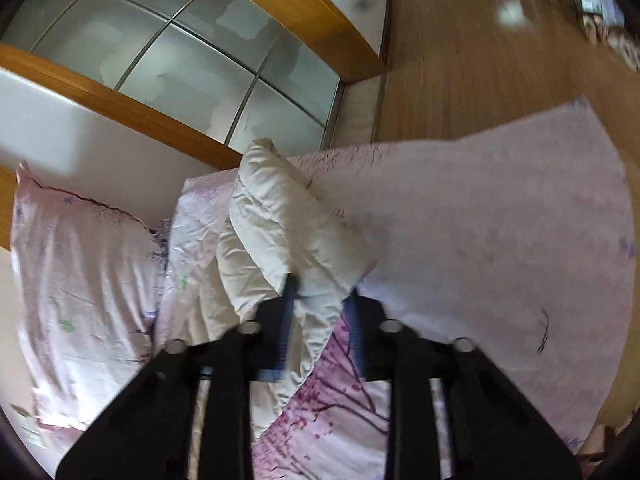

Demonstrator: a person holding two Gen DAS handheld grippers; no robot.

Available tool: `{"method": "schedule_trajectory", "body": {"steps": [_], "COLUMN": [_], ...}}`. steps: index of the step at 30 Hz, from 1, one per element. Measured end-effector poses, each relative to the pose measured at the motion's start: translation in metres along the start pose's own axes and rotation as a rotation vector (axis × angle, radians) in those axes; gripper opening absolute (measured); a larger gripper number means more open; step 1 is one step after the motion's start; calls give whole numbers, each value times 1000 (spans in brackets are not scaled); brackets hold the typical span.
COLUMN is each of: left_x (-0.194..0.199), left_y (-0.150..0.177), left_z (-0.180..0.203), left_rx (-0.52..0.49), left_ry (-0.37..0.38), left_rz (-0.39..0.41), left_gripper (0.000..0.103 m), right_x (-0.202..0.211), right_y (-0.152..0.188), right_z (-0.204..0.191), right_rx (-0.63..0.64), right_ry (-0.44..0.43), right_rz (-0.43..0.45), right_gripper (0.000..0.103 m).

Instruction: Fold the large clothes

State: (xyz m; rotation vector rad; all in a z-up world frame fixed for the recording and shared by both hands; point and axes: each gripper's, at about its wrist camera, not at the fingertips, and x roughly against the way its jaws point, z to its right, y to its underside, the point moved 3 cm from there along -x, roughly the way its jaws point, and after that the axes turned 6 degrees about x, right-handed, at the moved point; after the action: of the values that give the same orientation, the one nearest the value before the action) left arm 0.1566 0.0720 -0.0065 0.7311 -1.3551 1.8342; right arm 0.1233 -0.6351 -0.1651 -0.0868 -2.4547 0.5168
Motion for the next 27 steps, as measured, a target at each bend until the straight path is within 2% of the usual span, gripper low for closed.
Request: {"method": "schedule_trajectory", "body": {"steps": [2,6,9,11,13,16,19,23,27], "left_x": [-1,-2,-3,-5,-9,-13,-17,-26,-43], "left_y": [-2,-7,-12,-16,-19,-21,-24,-28,-32], "left_z": [1,5,5,5,6,12,22,34,43], "left_rx": [-1,-5,35,86,143,156,154,198,276], "left_ry": [10,48,113,187,262,320,387,485,557], "left_rz": [17,17,17,-1,-26,-42,-59,-96,-150], "left_gripper": [102,102,102,102,102,102,101,101,100], "right_x": [5,25,43,56,66,71,70,64,51], "right_y": [-1,6,24,49,84,134,195,265,333], "right_z": [-10,-54,-108,-146,-184,-226,-260,-281,-290], "right_rx": [65,257,445,561,668,796,920,1039,1155], "right_ry": [37,89,39,-45,-158,-277,-390,-464,-487], "right_rz": [37,155,217,226,196,135,21,-135,-273], "right_gripper": [9,7,6,6,6,6,6,6,6]}}
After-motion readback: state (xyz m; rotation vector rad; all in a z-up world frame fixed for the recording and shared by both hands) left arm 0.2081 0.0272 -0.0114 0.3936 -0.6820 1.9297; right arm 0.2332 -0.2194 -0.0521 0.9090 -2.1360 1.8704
